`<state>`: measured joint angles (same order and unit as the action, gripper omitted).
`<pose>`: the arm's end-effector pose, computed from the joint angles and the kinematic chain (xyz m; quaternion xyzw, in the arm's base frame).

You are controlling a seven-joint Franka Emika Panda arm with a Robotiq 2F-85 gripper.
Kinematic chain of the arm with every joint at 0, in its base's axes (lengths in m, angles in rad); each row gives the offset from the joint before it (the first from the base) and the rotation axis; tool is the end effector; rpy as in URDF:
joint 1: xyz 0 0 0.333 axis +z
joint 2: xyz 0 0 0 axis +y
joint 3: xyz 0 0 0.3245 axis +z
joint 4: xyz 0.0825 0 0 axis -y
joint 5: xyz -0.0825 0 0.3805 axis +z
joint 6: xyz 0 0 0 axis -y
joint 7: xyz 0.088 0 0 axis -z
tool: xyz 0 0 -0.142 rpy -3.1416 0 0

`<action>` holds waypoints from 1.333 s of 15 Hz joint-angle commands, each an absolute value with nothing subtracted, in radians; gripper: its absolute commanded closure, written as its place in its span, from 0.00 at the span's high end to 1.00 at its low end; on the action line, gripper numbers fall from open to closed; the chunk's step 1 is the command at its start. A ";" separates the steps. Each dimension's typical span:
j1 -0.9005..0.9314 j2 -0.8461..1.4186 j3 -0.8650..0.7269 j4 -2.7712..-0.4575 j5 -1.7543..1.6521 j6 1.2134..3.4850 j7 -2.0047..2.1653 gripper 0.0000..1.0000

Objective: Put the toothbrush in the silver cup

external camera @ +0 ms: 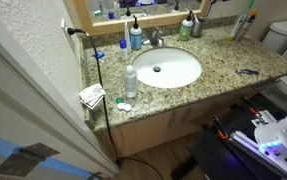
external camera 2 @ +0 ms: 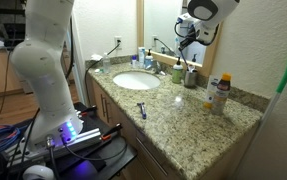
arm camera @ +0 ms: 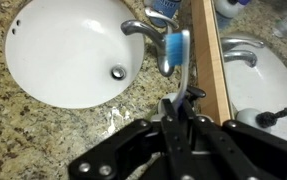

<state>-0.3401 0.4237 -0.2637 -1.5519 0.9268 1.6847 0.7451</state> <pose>0.6087 -0.2646 0.4046 -0.6426 0.6522 0.1488 0.3737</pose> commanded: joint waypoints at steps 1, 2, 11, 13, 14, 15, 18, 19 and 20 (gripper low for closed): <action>-0.351 0.459 -0.257 -1.524 0.966 1.692 0.777 0.03; -0.366 0.486 -0.254 -1.497 1.007 1.682 0.808 0.03; -0.423 0.635 -0.250 -1.399 1.244 1.728 0.951 0.03; -0.424 0.614 -0.255 -1.424 1.219 1.705 0.937 0.11; -0.423 0.625 -0.253 -1.421 1.220 1.711 0.945 0.11; -0.422 0.632 -0.251 -1.417 1.220 1.716 0.949 0.11; -0.412 0.658 -0.255 -1.414 1.211 1.749 0.961 0.03; -0.412 0.664 -0.255 -1.416 1.214 1.760 0.958 0.03; -0.415 0.675 -0.251 -1.416 1.219 1.761 0.955 0.03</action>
